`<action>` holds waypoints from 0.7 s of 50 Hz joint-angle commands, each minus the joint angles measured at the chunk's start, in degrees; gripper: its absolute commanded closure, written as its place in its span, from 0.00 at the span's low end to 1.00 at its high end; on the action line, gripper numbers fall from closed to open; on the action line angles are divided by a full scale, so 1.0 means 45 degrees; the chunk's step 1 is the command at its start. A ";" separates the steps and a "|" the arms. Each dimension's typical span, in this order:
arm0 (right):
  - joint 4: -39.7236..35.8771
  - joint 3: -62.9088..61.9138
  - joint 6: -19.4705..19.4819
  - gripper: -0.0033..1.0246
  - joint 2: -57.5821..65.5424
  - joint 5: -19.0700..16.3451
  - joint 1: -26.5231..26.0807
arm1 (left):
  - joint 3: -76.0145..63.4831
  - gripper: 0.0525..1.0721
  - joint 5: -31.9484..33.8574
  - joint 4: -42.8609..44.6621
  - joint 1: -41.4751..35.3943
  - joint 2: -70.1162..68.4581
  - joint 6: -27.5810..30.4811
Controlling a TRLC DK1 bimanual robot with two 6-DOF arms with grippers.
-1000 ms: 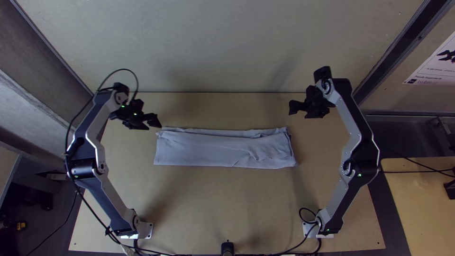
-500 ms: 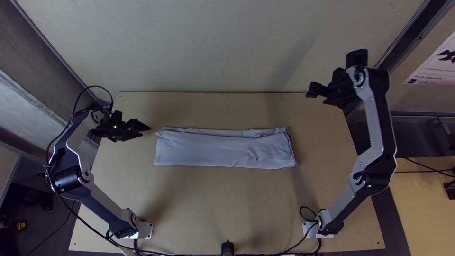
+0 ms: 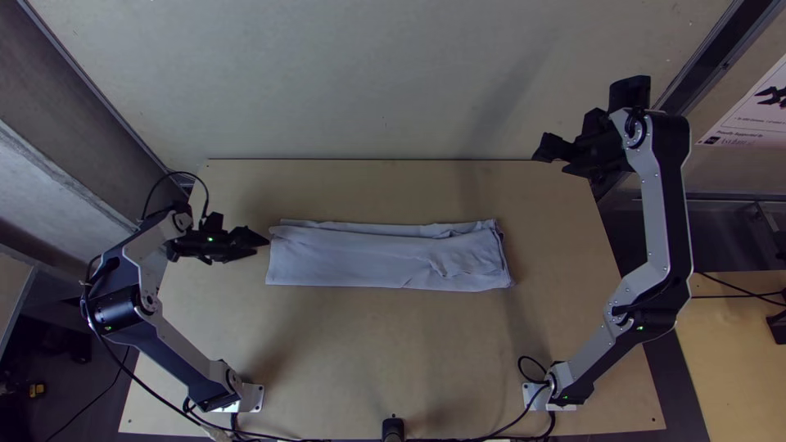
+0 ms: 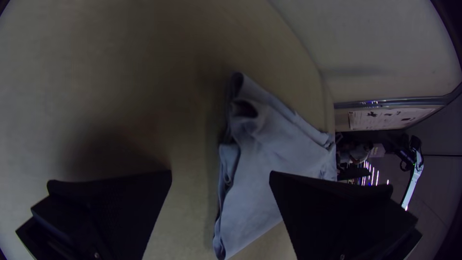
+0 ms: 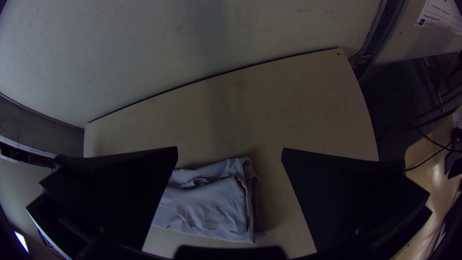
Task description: Fold the t-shirt
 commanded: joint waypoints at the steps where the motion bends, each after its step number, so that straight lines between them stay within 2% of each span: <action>1: -0.0244 0.0048 0.0326 0.04 -0.0509 -0.0082 0.0094 | -0.0711 0.04 0.0147 0.0230 -0.0624 0.0233 0.0082; 23: -0.0244 -0.0714 0.0346 0.04 -0.1056 -0.0082 0.0094 | -0.1746 0.04 -0.0419 0.2750 -0.3671 0.0252 -0.2847; 35: -0.0244 -0.1378 0.0365 0.04 -0.1349 -0.0082 0.0153 | -0.1844 0.04 -0.2021 0.3883 -0.5683 0.0057 -0.4214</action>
